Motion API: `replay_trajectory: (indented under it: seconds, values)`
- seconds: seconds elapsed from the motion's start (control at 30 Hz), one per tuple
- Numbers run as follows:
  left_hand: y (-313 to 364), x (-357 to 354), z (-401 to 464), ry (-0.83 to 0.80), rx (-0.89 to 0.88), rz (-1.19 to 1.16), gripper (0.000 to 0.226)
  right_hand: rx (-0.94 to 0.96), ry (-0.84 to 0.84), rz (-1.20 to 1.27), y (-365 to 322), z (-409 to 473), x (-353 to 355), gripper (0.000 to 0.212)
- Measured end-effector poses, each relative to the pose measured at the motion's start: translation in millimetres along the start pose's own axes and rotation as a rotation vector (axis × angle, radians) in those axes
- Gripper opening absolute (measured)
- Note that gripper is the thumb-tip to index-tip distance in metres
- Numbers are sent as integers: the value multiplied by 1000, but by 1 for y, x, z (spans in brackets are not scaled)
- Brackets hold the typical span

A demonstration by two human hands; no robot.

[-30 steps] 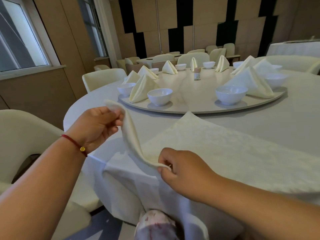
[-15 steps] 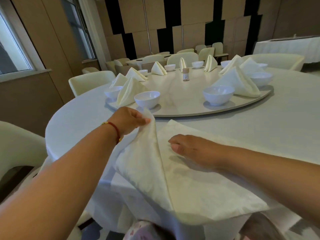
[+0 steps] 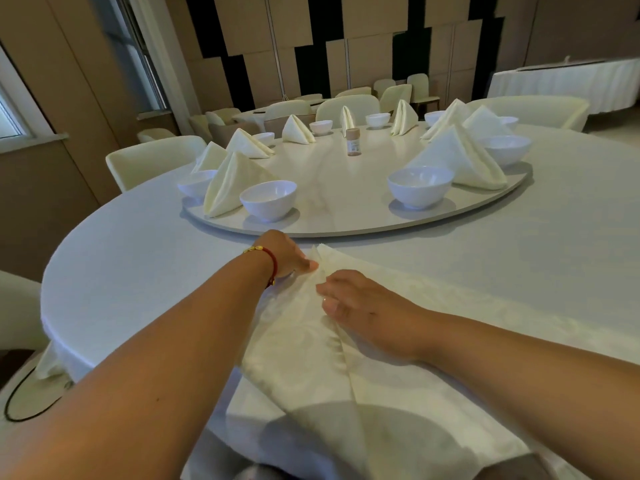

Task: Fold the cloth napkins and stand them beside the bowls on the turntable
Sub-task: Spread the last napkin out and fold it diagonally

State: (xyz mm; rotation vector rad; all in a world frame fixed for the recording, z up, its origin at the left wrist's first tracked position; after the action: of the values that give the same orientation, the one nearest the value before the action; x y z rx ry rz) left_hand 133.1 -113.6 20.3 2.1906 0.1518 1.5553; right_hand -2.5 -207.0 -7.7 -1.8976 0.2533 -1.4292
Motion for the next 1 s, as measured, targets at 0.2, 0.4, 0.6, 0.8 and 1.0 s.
replay_trajectory:
  seconds: [0.2, 0.4, 0.6, 0.8, 1.0]
  values:
    - [1, -6, 2, -3, 17, 21, 32, 12, -18, 58, -1, -1, -2, 54]
    - [-7, -4, 6, 28, 37, -71, 32, 7, -42, 22, -2, 0, -3, 56]
    - [-12, -4, 11, 57, 22, -125, 33, 2, -35, -11, -4, 1, -3, 81]
    - [-26, -9, 6, 211, -59, -171, 47, -1, -51, -49, -4, 1, -5, 80]
    - [-23, -10, 3, 236, -91, -139, 38, 81, -60, -276, -30, 10, 4, 80]
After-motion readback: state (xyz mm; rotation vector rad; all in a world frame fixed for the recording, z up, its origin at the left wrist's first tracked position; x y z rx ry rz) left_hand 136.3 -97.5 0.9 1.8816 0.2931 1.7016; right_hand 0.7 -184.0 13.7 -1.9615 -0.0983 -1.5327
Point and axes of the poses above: each hand's wrist, its own z-axis towards the middle knuckle, its own x-axis out of the back of the hand, y = z × x, the point moved 10 cm from there along z, towards the middle knuckle, and after that the axes turned 11 degrees about -y, right-handed, at the moved point
